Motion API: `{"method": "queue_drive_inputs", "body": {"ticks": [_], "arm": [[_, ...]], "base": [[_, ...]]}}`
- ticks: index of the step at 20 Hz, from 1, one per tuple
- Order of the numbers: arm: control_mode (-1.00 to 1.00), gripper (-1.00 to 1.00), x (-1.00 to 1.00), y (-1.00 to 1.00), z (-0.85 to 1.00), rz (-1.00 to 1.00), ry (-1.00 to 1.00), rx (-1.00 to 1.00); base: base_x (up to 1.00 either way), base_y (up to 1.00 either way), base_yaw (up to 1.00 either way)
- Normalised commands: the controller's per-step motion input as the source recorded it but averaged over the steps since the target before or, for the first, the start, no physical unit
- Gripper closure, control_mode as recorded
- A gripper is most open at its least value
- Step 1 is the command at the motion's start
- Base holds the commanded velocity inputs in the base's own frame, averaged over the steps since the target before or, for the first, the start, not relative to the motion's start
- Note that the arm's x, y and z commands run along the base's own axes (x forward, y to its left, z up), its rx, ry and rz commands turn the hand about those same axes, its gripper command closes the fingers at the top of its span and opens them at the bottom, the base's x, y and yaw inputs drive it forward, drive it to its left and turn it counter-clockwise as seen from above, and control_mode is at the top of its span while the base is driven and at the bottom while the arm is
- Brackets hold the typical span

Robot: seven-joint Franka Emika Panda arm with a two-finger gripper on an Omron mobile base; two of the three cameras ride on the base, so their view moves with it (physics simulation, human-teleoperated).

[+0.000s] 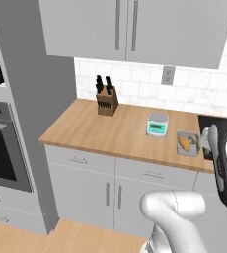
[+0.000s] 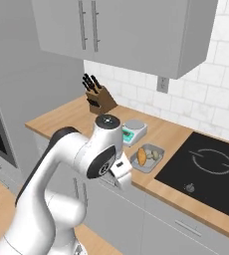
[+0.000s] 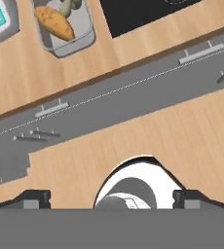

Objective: Take the meat container that has the steak and place it on the second highest rack of the freezer. Then take the vegetable container that has the mushroom and potato and place it on the highest rack of the freezer.

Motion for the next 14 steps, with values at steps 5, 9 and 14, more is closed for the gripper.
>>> {"method": "queue_drive_inputs", "body": {"ticks": [5, 9, 14], "arm": [[-1.00, -1.00, 0.23, -0.45, 0.00, -0.52, 0.07, 0.33], [-1.00, -1.00, 0.58, -0.59, 0.00, -0.25, 0.08, 0.31], [-1.00, -1.00, 0.71, -0.34, 0.00, -0.18, 0.14, 0.20]], "base": [[0.00, 0.00, 0.00], [0.00, 0.00, 0.00], [0.00, 0.00, 0.00]]}}
